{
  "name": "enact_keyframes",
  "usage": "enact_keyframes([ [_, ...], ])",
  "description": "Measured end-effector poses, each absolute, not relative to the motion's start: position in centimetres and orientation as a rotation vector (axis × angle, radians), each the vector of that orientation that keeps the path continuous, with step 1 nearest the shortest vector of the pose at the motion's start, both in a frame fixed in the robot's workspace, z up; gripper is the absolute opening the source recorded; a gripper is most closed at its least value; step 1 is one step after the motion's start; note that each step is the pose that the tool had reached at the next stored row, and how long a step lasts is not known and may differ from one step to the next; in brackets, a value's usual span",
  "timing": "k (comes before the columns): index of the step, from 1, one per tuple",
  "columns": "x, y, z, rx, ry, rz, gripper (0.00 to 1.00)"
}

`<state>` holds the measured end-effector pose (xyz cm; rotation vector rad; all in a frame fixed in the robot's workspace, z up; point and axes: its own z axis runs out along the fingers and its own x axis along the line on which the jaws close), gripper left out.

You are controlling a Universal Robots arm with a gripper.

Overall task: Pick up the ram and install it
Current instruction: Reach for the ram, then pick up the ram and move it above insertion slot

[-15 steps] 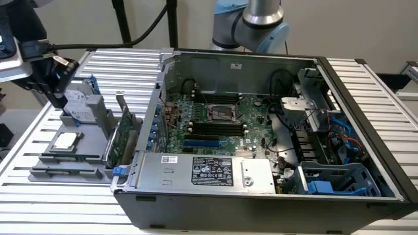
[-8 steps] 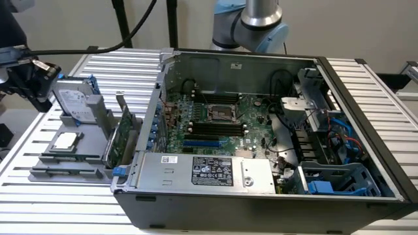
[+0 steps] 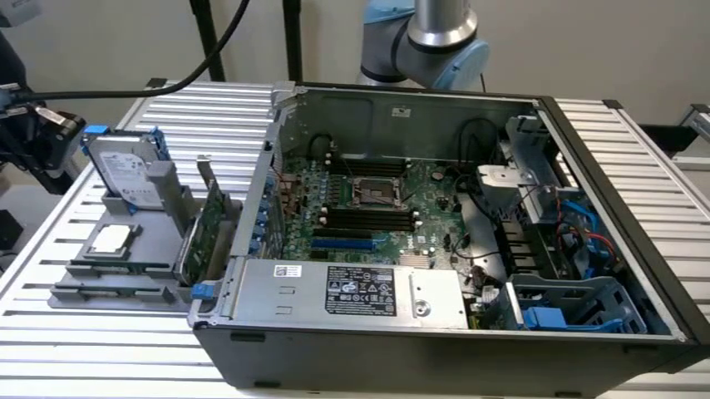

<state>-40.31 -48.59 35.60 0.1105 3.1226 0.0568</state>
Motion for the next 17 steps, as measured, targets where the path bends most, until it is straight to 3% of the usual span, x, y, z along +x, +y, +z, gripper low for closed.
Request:
enact_keyframes([
  [17, -40.31, -48.59, 35.61, 0.111, 3.123, 0.057, 0.0],
])
